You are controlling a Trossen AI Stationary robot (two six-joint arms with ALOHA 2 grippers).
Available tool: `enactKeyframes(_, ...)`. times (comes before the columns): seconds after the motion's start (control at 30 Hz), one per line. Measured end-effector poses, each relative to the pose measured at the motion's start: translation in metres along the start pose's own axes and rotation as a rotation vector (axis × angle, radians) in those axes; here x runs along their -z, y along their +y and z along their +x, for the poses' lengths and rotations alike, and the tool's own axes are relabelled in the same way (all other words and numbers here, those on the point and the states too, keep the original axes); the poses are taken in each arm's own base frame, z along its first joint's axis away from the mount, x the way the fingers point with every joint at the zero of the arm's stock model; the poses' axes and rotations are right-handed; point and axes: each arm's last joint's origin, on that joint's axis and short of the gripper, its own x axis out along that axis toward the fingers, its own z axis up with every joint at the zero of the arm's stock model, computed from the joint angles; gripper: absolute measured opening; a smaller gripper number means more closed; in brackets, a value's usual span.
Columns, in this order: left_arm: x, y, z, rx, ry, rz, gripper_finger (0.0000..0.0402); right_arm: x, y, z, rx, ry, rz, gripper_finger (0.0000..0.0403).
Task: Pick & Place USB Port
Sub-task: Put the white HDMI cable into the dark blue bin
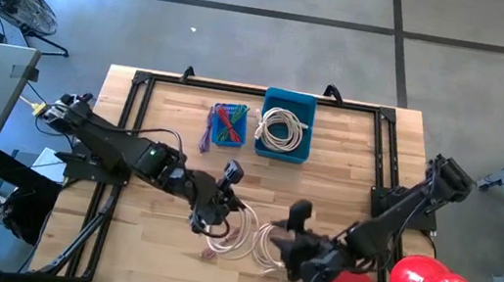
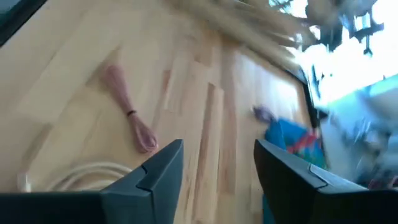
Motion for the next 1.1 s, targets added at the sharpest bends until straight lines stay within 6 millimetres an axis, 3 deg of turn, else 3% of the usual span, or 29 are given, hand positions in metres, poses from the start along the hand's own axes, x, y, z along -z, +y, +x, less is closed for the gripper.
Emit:
enactKeyframes(0.13, 0.001, -0.001, 0.000, 0.019, 0.002, -0.006, 0.0008, -0.005, 0.019, 0.005, 0.024, -0.045, -0.134, 0.0194)
enactKeyframes(0.3, 0.003, -0.003, 0.001, 0.045, 0.012, -0.017, 0.0008, -0.010, 0.023, 0.010, 0.151, -0.070, -0.207, 0.0187)
enactKeyframes(0.67, 0.006, -0.006, 0.003, 0.074, 0.020, -0.021, 0.0008, -0.017, 0.036, -0.003, 0.150, -0.140, -0.307, 0.0162)
enactKeyframes(1.1, 0.006, -0.006, 0.003, 0.074, 0.021, -0.031, 0.0008, -0.021, 0.023, 0.012, 0.096, -0.162, -0.281, 0.0142)
